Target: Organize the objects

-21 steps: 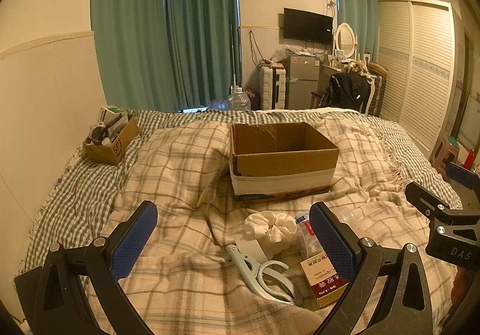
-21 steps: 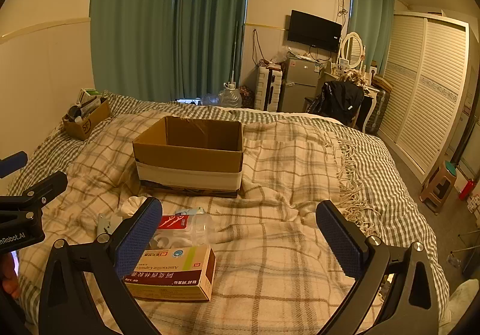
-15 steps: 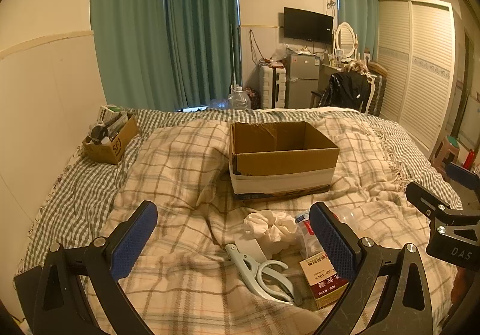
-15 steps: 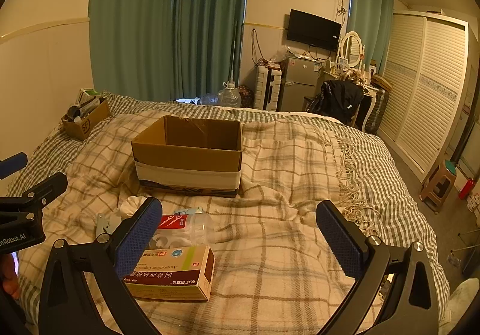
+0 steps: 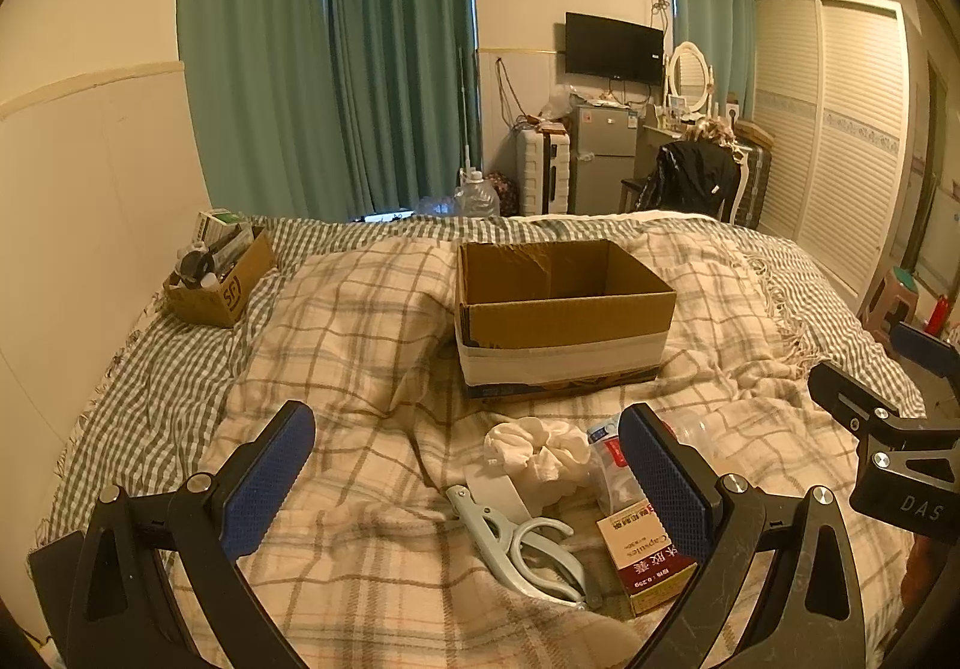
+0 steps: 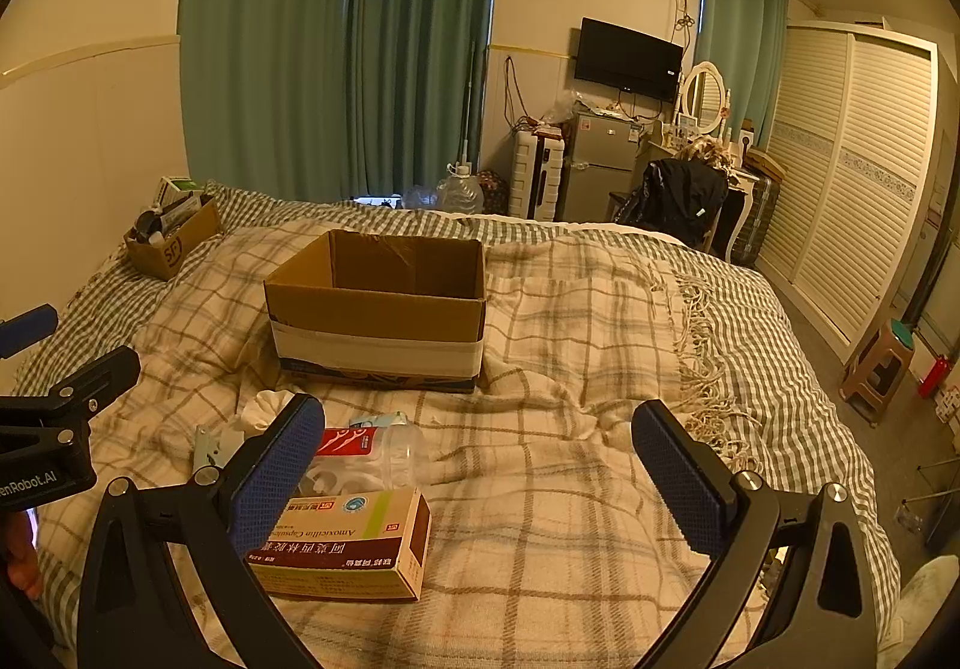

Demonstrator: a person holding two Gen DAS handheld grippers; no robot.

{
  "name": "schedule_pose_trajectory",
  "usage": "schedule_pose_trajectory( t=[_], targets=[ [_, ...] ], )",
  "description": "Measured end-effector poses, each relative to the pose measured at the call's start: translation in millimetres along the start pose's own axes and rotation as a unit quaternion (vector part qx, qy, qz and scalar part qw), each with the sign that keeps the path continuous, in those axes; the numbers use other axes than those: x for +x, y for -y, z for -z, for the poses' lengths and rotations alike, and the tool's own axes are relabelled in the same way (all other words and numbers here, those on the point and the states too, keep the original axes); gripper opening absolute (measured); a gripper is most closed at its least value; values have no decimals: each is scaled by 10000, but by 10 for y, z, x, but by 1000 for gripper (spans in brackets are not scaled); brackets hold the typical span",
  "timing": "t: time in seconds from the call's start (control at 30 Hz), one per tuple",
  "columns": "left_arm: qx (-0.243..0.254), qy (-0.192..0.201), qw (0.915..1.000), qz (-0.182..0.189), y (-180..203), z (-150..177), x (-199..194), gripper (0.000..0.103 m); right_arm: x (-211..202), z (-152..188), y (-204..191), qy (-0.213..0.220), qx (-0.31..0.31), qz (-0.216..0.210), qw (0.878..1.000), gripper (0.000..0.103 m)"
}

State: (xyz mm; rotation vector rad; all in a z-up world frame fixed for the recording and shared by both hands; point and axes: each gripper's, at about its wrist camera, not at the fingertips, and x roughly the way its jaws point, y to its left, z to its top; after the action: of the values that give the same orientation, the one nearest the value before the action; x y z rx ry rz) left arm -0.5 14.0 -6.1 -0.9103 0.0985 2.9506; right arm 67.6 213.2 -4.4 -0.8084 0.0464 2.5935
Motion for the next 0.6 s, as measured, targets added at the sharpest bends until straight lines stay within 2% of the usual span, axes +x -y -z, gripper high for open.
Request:
schedule_pose_trajectory(
  t=[0.6],
  targets=[
    [67, -96, 9999, -46, -65, -14, 39, 103, 3, -69, 37, 17, -25, 83, 10000, 103]
  ],
)
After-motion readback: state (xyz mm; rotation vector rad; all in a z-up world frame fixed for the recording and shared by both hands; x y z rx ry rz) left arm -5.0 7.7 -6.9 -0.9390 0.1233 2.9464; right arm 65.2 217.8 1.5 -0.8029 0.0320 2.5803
